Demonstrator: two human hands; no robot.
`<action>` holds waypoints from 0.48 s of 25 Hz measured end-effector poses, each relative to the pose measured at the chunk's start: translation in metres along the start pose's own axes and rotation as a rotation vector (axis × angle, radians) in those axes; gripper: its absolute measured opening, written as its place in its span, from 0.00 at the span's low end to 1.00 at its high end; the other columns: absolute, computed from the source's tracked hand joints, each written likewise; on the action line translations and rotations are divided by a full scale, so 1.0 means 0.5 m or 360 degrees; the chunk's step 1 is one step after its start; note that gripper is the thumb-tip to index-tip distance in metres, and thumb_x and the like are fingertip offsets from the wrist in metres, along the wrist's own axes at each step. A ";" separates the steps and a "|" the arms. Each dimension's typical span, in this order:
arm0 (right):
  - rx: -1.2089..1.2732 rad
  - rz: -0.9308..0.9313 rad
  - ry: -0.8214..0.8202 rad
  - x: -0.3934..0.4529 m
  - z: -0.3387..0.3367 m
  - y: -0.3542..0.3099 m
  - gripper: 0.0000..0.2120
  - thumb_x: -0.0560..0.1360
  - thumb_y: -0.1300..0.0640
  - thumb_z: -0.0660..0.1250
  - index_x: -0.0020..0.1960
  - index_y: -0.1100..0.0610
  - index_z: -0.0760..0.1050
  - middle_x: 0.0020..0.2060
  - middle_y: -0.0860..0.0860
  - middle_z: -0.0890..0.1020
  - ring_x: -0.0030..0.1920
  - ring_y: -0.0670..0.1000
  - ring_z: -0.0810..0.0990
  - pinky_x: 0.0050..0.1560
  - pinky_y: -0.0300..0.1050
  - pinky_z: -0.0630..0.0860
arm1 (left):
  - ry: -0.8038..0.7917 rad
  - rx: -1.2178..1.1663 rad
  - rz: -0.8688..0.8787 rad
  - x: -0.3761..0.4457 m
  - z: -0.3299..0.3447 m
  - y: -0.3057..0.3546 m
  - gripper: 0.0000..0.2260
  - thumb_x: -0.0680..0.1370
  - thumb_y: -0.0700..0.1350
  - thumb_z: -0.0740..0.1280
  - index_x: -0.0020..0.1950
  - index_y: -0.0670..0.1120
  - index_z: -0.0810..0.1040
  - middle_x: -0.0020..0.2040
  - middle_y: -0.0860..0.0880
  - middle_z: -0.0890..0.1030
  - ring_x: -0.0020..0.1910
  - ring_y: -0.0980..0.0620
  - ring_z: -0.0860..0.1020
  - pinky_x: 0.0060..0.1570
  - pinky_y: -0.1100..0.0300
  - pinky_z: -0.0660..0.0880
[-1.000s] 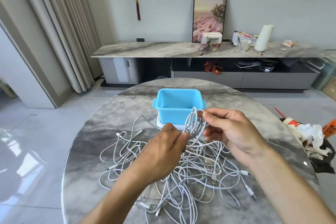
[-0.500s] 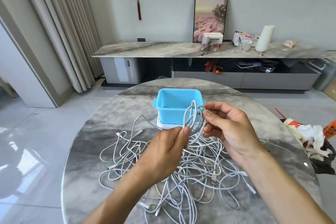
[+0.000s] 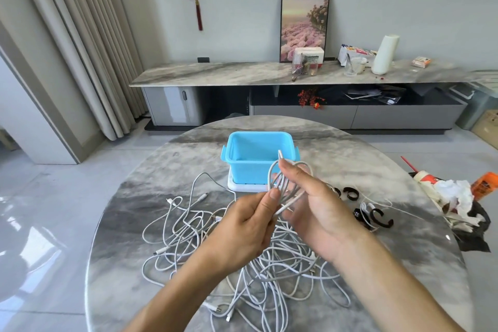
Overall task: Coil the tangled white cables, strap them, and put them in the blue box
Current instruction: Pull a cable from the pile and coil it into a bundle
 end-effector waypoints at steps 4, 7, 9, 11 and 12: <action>0.0273 -0.0043 -0.0157 -0.008 0.007 -0.018 0.15 0.73 0.63 0.67 0.59 0.58 0.77 0.39 0.57 0.82 0.37 0.55 0.84 0.59 0.54 0.76 | -0.0274 -0.0079 -0.0063 -0.004 0.010 -0.012 0.20 0.81 0.58 0.56 0.37 0.45 0.67 0.25 0.46 0.67 0.20 0.50 0.67 0.21 0.63 0.64; 0.0225 -0.0190 -0.0144 -0.008 0.007 -0.020 0.15 0.75 0.63 0.66 0.60 0.55 0.78 0.36 0.54 0.78 0.30 0.53 0.80 0.51 0.54 0.80 | -0.0419 -0.0309 -0.0147 -0.004 0.014 -0.007 0.18 0.80 0.56 0.57 0.41 0.42 0.69 0.28 0.47 0.71 0.21 0.51 0.69 0.22 0.63 0.66; 0.0180 -0.0284 -0.0107 -0.008 0.011 -0.019 0.09 0.75 0.59 0.65 0.55 0.56 0.78 0.33 0.52 0.75 0.26 0.50 0.75 0.39 0.48 0.80 | -0.0446 -0.0452 -0.0175 -0.006 0.020 -0.006 0.18 0.79 0.56 0.58 0.44 0.41 0.70 0.28 0.48 0.72 0.21 0.51 0.69 0.23 0.62 0.66; 0.0047 -0.0402 0.0004 -0.008 0.018 -0.016 0.07 0.76 0.55 0.65 0.50 0.58 0.77 0.29 0.52 0.71 0.21 0.48 0.70 0.31 0.45 0.77 | -0.0435 -0.0494 -0.0193 -0.008 0.028 -0.011 0.19 0.79 0.56 0.59 0.48 0.40 0.71 0.27 0.47 0.72 0.21 0.51 0.69 0.24 0.59 0.65; -0.0027 -0.0460 0.0068 -0.007 0.021 -0.013 0.08 0.76 0.53 0.65 0.49 0.59 0.76 0.27 0.51 0.70 0.20 0.48 0.68 0.29 0.43 0.76 | -0.0424 -0.0484 -0.0190 -0.008 0.030 -0.013 0.19 0.79 0.56 0.59 0.48 0.39 0.71 0.27 0.47 0.73 0.21 0.51 0.69 0.25 0.59 0.64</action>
Point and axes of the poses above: each hand's wrist, its own x-axis towards the middle knuckle, its own z-axis out of the palm, y = z × x, the point moved 1 cm from there along x, towards the middle knuckle
